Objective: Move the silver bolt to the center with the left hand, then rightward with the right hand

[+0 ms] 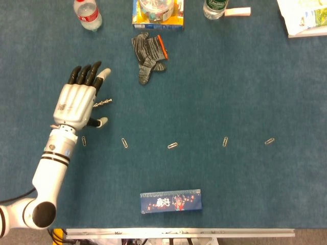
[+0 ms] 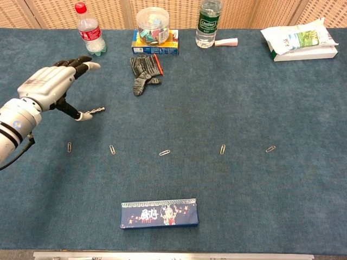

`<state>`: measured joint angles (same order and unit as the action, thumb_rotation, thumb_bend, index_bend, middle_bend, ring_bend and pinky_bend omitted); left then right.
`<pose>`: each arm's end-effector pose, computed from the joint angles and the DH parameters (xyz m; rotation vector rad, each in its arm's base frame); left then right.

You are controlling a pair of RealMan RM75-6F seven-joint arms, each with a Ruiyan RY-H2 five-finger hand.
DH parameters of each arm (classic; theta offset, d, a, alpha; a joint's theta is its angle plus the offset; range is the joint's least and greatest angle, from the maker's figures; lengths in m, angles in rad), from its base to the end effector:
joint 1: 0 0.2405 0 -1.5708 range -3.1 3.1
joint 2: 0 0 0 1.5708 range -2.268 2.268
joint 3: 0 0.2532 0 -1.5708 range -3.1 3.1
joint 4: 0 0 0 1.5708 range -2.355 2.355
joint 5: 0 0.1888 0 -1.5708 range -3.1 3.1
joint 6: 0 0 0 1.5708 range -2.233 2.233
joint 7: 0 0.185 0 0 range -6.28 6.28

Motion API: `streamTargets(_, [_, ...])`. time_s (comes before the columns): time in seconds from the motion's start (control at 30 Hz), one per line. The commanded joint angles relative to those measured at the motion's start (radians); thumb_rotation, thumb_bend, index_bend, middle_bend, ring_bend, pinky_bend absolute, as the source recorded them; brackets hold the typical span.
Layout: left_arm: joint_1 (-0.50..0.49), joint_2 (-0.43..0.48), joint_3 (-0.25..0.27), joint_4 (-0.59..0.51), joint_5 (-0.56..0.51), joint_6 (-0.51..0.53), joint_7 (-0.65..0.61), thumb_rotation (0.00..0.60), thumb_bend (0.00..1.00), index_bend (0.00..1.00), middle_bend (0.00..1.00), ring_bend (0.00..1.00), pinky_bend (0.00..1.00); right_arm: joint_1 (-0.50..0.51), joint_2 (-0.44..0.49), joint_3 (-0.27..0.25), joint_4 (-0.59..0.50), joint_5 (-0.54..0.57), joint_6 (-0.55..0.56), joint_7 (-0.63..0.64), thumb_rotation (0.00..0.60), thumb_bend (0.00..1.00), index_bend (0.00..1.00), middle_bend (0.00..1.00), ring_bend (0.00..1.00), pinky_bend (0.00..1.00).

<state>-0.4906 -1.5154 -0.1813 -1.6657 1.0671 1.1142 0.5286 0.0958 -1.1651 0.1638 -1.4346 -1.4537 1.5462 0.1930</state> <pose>-0.1918 0.3212 0.0119 -1.6697 -1.0474 -0.8193 -0.3162 -0.2433 0.2158 1.2139 -0.8232 1.0623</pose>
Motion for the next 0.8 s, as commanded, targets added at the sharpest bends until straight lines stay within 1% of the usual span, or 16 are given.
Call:
streamTargets(0.03, [-0.019,-0.016,-0.004,0.026,-0.024,-0.009,0.013,0.600,0.08,0.08,0.00,0.00,0.00,-0.001,-0.001,-0.001,0.003,0.000,-0.001,0.002,0.600,0.29,0.62,0.46,0.32,0.49])
streamTargets(0.37, [-0.041,-0.051,0.002,0.120,-0.067,-0.020,-0.002,0.600,0.08,0.08,0.00,0.00,0.00,0.001,-0.008,-0.006,0.008,-0.004,-0.005,0.004,0.600,0.29,0.62,0.46,0.32,0.49])
streamTargets(0.63, [-0.056,-0.076,0.018,0.173,-0.081,-0.029,0.004,0.600,0.08,0.08,0.00,0.00,0.00,0.003,-0.016,-0.008,0.014,-0.002,-0.011,0.004,0.600,0.29,0.62,0.46,0.32,0.49])
streamTargets(0.8, [-0.067,-0.090,0.019,0.198,-0.098,-0.038,0.007,0.600,0.08,0.08,0.00,0.00,0.00,0.001,-0.017,-0.009,0.014,-0.001,-0.011,0.003,0.600,0.29,0.62,0.46,0.32,0.49])
